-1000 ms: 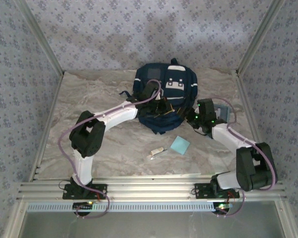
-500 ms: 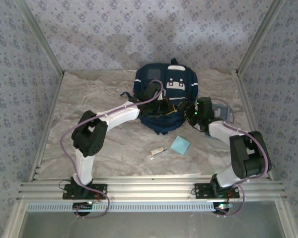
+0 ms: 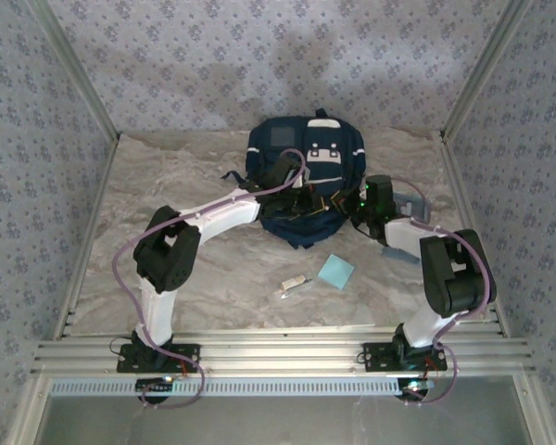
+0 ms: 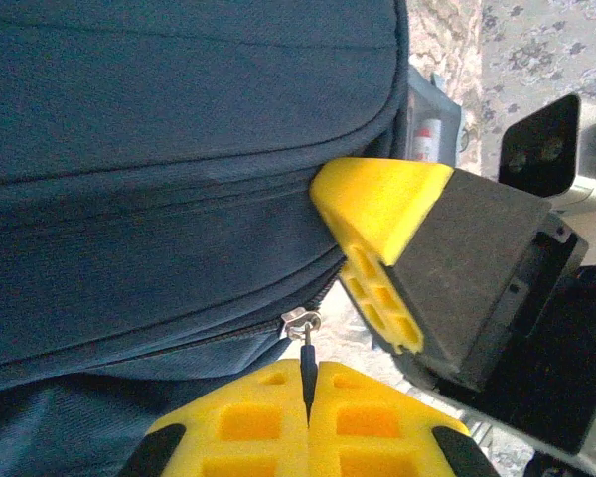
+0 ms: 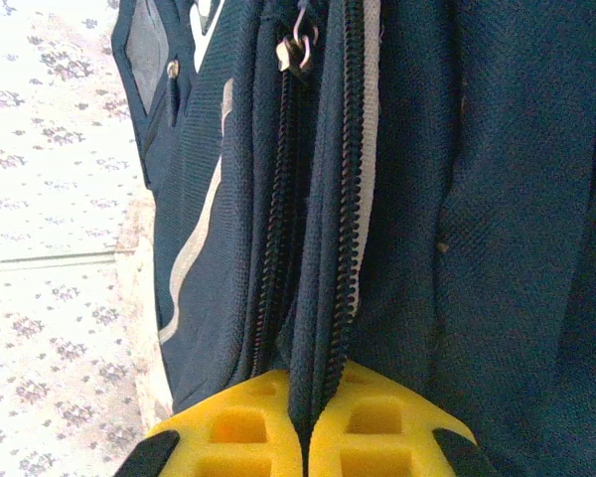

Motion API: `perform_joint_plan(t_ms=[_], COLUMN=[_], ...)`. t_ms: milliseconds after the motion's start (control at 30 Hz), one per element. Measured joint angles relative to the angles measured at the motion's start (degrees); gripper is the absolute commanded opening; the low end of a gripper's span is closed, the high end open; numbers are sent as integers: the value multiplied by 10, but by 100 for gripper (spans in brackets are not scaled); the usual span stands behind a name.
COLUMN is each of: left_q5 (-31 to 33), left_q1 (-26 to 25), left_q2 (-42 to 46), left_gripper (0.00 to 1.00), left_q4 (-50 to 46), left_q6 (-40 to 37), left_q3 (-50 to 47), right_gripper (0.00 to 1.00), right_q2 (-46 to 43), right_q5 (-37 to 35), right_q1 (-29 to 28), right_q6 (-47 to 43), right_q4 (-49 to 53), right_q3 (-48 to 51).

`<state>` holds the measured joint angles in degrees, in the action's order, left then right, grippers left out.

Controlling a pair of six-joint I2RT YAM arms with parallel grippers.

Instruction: Pack books, pencil case, and school supplies into a backpack

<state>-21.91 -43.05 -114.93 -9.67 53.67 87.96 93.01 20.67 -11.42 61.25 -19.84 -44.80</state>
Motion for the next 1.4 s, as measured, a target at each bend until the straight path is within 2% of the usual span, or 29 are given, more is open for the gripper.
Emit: perform_joint_plan(t_ms=[267, 433, 633, 733, 967, 1000, 1133, 1233, 1400], left_q5=[-41, -38, -40, -53, -42, -42, -32, -21, -10], left_q1=[41, 63, 126, 143, 147, 148, 145, 136, 109], left_q2=[21, 43, 62, 65, 109, 118, 144, 145, 137], left_gripper=[0, 0, 0, 0, 0, 0, 0, 0, 0], left_q4=[-78, -141, -160, -141, -100, -95, -82, -85, -72], left_q6=[-98, -164, -200, -202, -199, -196, -175, -160, -122], left_q3=[1, -5, -47, -64, -97, -103, -124, -124, -118], right_gripper=[0, 0, 0, 0, 0, 2, 43, 53, 60], right_q2=[-27, -33, -31, -6, 103, 115, 131, 118, 27], right_q5=[48, 67, 98, 124, 173, 182, 179, 137, 86], right_q1=[65, 89, 113, 118, 120, 120, 110, 109, 105], right_q6=[-70, -107, -152, -173, -209, -212, -227, -246, -242], right_q4=[56, 98, 147, 175, 218, 222, 238, 237, 243], right_q3=[0, -8, -34, -65, -189, -205, -244, -251, -222])
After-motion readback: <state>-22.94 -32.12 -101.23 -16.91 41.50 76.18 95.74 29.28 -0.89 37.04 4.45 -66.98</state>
